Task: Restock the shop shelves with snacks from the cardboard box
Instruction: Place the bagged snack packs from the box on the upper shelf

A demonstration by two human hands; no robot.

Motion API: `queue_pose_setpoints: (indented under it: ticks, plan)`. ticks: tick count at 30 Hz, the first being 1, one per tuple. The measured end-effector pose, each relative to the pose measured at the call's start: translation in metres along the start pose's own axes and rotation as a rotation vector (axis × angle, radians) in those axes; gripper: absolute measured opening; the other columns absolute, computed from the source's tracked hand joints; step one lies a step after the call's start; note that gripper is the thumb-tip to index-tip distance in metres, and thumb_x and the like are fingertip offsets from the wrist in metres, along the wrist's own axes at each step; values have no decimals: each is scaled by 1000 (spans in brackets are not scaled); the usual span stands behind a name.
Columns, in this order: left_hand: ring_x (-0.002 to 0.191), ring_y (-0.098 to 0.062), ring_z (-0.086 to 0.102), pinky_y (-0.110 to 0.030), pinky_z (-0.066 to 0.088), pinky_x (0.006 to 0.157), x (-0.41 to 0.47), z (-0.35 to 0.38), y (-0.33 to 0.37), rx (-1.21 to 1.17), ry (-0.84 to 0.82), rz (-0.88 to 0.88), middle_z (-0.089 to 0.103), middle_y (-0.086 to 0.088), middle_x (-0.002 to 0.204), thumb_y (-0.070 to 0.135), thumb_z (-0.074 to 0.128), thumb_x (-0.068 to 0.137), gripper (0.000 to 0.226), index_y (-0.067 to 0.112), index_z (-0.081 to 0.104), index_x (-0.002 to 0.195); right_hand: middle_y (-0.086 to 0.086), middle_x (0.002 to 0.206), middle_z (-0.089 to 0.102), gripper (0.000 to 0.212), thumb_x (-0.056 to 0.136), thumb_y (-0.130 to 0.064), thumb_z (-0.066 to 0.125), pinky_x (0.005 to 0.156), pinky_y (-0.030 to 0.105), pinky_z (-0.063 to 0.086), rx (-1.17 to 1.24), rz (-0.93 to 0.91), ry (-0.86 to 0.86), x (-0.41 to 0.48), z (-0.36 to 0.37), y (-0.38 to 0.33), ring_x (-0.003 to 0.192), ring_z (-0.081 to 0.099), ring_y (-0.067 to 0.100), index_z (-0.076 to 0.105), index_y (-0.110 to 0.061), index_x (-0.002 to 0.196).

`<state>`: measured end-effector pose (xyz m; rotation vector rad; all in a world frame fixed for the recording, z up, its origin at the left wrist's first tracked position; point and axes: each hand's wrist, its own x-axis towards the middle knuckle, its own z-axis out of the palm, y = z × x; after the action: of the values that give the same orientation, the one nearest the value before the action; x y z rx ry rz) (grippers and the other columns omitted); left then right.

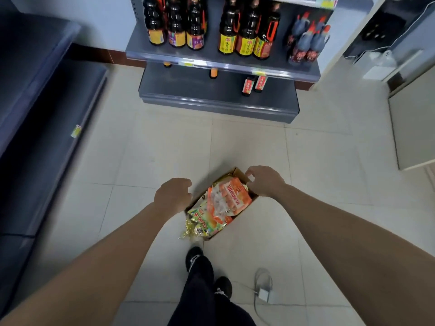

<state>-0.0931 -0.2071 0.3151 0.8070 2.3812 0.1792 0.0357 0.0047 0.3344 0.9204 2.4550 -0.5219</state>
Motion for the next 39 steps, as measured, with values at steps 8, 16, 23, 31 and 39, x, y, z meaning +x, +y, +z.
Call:
queue_pose_setpoints:
  ticks: [8, 16, 23, 31, 39]
  plan:
    - [114, -22, 56, -36, 47, 94, 46, 45, 25, -13, -103, -53, 61, -2, 124, 27, 47, 97, 31, 16, 57, 125, -2, 106, 60, 38, 88, -16, 48, 74, 30, 46, -35, -17, -121, 64, 21, 32, 99, 56, 21, 55, -23, 125]
    - [119, -23, 54, -35, 48, 92, 83, 98, 50, -63, -183, -277, 57, 0, 130, 29, 51, 95, 35, 23, 55, 129, 7, 110, 65, 30, 91, -15, 48, 80, 35, 52, -119, -174, -255, 125, 44, 64, 99, 62, 25, 62, -14, 117]
    - [123, -25, 51, -37, 50, 93, 117, 162, 73, -128, -237, -426, 52, 2, 136, 33, 48, 95, 38, 32, 50, 133, 5, 110, 67, 25, 95, -25, 50, 84, 36, 56, -255, -297, -314, 173, 94, 93, 97, 64, 23, 63, -15, 114]
    - [125, -25, 51, -35, 52, 92, 141, 244, 63, -310, -279, -541, 50, -1, 140, 35, 51, 97, 41, 28, 47, 137, 2, 110, 66, 28, 95, -26, 52, 78, 31, 55, -257, -377, -292, 224, 167, 88, 96, 63, 22, 58, -18, 121]
    - [124, -24, 51, -35, 47, 93, 173, 337, 57, -439, -325, -556, 52, -1, 137, 33, 51, 97, 38, 23, 49, 134, 6, 141, 50, 59, 90, -5, 53, 103, 42, 46, -207, -396, -235, 291, 228, 79, 128, 48, 27, 37, -19, 145]
